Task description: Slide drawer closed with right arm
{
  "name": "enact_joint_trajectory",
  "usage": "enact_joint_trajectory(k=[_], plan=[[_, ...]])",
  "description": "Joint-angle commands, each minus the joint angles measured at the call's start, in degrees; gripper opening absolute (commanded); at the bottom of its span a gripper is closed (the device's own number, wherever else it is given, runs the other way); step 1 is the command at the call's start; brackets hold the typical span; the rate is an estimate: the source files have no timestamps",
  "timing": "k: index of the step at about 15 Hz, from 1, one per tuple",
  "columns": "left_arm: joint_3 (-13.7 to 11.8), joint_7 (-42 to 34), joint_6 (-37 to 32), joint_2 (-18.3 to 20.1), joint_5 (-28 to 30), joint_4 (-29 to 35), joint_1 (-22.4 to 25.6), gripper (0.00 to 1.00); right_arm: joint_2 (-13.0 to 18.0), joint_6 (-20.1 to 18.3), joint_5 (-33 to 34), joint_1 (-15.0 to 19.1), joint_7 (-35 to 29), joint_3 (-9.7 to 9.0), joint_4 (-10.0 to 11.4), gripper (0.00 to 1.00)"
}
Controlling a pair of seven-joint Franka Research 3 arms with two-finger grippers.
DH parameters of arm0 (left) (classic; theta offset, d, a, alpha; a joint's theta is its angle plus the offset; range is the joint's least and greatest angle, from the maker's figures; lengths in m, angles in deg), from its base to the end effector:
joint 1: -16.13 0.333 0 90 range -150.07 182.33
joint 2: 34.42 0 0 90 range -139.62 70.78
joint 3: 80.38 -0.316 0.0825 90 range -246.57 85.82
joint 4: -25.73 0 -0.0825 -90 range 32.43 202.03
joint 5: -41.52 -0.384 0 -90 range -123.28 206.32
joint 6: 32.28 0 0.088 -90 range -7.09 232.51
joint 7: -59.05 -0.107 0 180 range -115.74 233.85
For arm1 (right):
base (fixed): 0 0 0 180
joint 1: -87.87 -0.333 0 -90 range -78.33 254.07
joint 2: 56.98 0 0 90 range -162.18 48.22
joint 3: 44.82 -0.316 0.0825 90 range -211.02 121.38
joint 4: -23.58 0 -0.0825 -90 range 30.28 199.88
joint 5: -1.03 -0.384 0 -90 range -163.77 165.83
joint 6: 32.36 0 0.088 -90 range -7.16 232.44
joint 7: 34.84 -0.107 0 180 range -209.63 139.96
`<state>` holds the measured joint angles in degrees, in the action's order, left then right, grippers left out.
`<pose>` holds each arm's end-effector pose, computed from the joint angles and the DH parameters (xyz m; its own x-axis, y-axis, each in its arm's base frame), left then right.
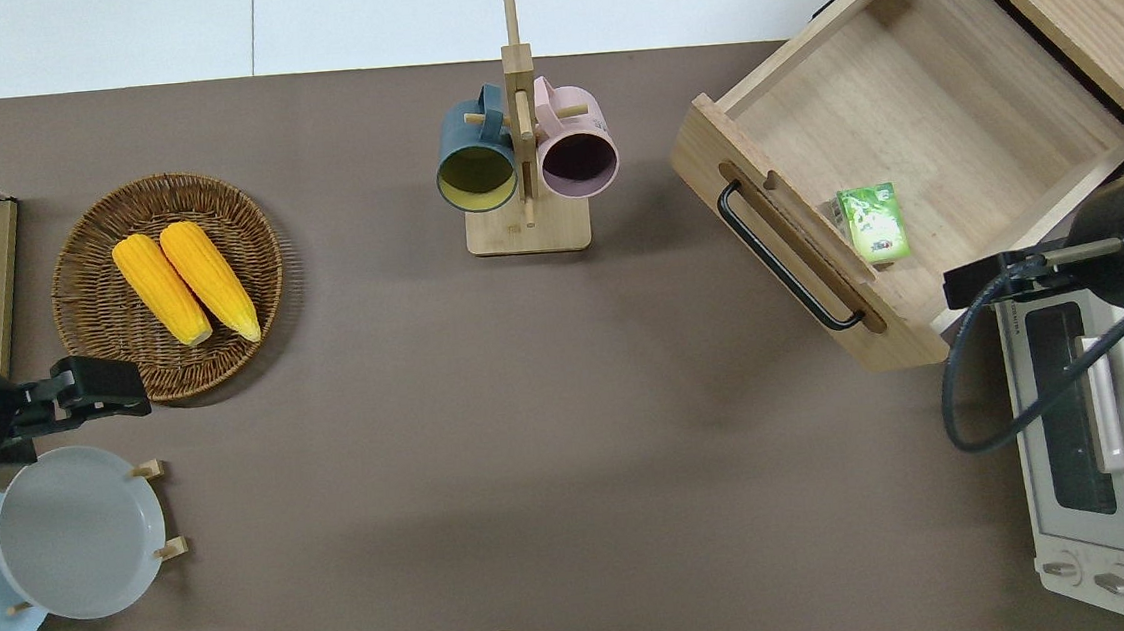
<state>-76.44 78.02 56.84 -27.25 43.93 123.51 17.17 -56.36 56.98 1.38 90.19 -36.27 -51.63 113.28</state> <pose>0.5115 -0.0327 0.6259 0.9603 0.2768 -0.0357 0.2777 -0.9604 0.0231 0.5485 0.0428 0.6319 0.9986 0.0533 0.0046 0.0533 -0.9986 0.0073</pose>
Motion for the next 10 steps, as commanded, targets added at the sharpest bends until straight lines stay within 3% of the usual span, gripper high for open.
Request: enact_joint_trajectory(k=[1, 8, 9, 10], plan=[[-0.2, -0.5, -0.9, 0.5, 0.1, -0.2, -0.1, 0.99, -0.1, -1.2, 0.4, 0.4, -1.5, -0.40, -0.8, 0.985], [-0.2, -0.5, -0.9, 0.5, 0.1, -0.2, -0.1, 0.99, -0.1, -1.4, 1.1, 0.4, -2.0, -0.05, -0.8, 0.977], [-0.2, -0.5, -0.9, 0.5, 0.1, -0.2, -0.1, 0.99, -0.1, -1.5, 1.1, 0.4, -2.9, -0.05, -0.8, 0.952], [-0.2, -0.5, -0.9, 0.5, 0.1, -0.2, -0.1, 0.99, -0.1, -1.8, 1.1, 0.4, -4.3, -0.23, -0.8, 0.852]])
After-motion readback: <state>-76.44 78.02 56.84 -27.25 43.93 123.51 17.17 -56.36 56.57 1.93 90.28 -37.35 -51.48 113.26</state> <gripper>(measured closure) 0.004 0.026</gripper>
